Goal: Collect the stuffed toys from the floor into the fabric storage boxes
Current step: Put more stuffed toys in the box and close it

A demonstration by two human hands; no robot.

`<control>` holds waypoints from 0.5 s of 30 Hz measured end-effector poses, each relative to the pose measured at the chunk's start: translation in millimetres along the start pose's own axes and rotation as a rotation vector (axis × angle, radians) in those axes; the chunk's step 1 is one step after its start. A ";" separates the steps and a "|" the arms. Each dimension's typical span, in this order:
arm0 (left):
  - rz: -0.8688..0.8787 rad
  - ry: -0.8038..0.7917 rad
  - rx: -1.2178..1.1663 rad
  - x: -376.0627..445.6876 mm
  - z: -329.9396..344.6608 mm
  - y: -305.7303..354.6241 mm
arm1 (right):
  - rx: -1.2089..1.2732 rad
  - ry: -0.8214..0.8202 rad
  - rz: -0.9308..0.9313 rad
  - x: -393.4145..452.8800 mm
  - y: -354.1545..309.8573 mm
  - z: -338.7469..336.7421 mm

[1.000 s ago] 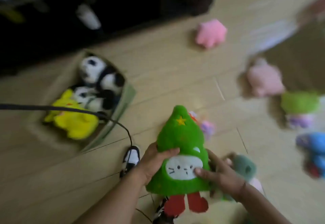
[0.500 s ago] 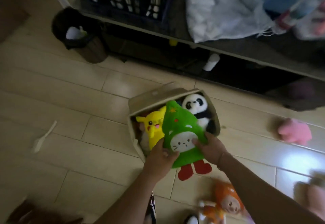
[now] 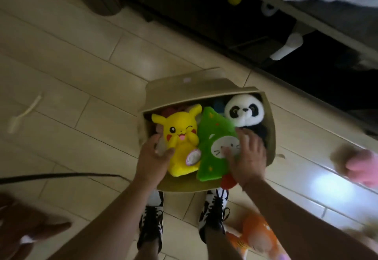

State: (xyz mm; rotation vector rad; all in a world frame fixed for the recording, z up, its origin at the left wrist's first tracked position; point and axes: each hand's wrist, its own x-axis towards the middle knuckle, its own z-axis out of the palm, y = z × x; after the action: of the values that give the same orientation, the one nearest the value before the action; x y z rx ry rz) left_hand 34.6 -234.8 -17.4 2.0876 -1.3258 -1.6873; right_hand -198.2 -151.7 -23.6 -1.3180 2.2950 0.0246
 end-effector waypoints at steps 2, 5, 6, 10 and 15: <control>0.029 -0.079 0.058 4.5 18.2 -2.1 | -0.170 -0.190 -0.252 -4.1 -4.1 13.5; 0.004 -0.114 0.161 17.9 39.4 -5.3 | -0.328 -0.226 -0.385 6.6 3.8 39.2; -0.009 -0.114 0.175 25.6 43.2 -8.9 | -0.351 -0.224 -0.377 12.9 5.0 44.5; -0.013 -0.120 0.193 52.6 47.4 -22.2 | -0.356 -0.185 -0.355 32.9 4.2 62.4; -0.044 -0.090 0.174 56.7 38.2 -30.0 | -0.328 -0.195 -0.314 32.2 1.2 79.5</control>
State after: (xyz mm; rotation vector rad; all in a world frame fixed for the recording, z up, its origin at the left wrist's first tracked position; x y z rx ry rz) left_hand 16.9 -241.3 -89.6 2.1708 -1.5146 -1.7614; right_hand -180.4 -157.1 -107.4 -1.7443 1.9554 0.4200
